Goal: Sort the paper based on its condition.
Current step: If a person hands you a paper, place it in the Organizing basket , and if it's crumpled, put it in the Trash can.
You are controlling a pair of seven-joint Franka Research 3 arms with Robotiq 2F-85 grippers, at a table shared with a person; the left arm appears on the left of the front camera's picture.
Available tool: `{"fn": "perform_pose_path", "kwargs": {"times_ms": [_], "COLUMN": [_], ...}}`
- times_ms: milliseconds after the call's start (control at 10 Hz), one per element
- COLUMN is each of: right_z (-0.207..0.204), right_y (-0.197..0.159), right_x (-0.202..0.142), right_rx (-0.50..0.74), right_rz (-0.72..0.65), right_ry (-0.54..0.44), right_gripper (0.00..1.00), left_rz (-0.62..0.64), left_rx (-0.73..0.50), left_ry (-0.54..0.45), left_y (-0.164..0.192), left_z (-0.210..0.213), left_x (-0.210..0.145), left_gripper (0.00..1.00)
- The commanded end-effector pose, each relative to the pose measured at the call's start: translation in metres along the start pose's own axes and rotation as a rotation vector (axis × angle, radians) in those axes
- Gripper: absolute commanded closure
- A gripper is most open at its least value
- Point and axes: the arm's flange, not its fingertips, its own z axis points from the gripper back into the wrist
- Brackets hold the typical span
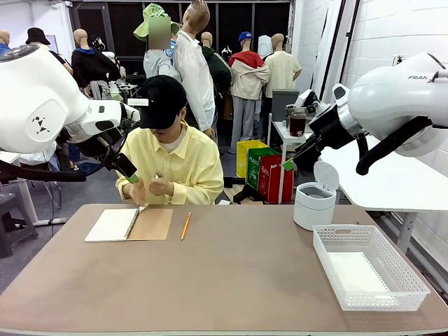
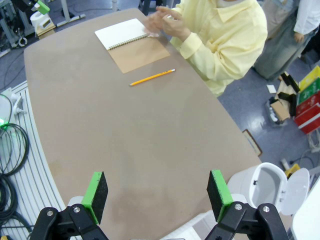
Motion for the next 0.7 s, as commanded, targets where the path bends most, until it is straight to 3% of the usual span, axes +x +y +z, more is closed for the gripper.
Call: {"fn": "perform_pose_path", "kwargs": {"times_ms": [0,600], "right_z": [-0.0012,-0.0012], "right_y": [0.0003,0.0003], "right_x": [-0.0002,-0.0002], "right_rx": [0.002,0.002], "right_rz": [0.002,0.002], "right_ry": [0.001,0.001], "right_gripper": [0.0,0.0], "left_rz": [0.005,0.005], "left_rx": [0.001,0.001], "left_ry": [0.0,0.0], "left_y": [0.0007,0.0007], "left_z": [0.0007,0.0007], "left_x": [0.0,0.0], "left_gripper": [0.0,0.0]}}
